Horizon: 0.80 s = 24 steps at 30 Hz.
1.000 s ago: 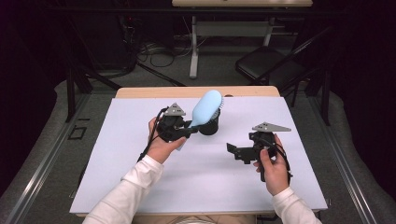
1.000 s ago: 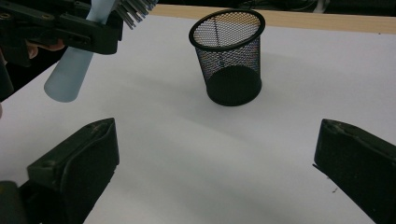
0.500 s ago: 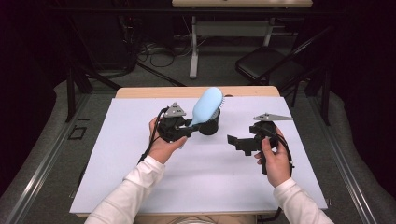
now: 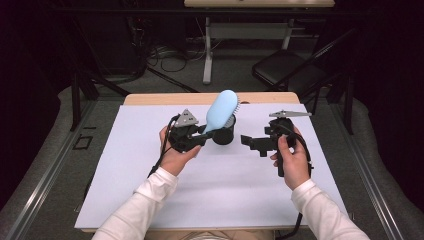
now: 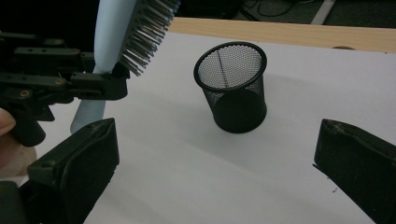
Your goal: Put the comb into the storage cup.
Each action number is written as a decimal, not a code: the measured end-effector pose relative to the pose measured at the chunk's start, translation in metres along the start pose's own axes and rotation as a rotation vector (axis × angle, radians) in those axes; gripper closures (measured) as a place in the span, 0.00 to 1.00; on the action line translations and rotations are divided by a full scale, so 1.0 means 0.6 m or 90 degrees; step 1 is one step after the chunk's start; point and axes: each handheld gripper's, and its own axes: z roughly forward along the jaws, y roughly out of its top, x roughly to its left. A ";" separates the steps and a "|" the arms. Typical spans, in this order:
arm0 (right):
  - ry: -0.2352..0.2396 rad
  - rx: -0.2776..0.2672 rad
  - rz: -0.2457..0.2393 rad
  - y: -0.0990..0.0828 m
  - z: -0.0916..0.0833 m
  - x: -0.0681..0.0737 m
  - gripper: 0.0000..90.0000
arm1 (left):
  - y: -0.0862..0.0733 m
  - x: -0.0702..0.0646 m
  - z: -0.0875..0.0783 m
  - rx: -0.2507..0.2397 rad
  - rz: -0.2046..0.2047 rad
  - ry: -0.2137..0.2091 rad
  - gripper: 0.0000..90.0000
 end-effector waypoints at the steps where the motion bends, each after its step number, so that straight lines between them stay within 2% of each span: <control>1: 0.002 0.000 0.003 0.003 0.000 0.000 0.00 | 0.000 -0.001 0.000 -0.002 0.001 0.002 0.78; 15: 0.010 0.011 0.016 0.028 0.005 0.005 0.00 | -0.004 -0.006 0.005 -0.025 0.000 0.016 0.78; 24: 0.028 0.018 0.023 0.043 0.009 0.014 0.00 | -0.009 -0.008 0.004 -0.039 -0.002 0.019 0.78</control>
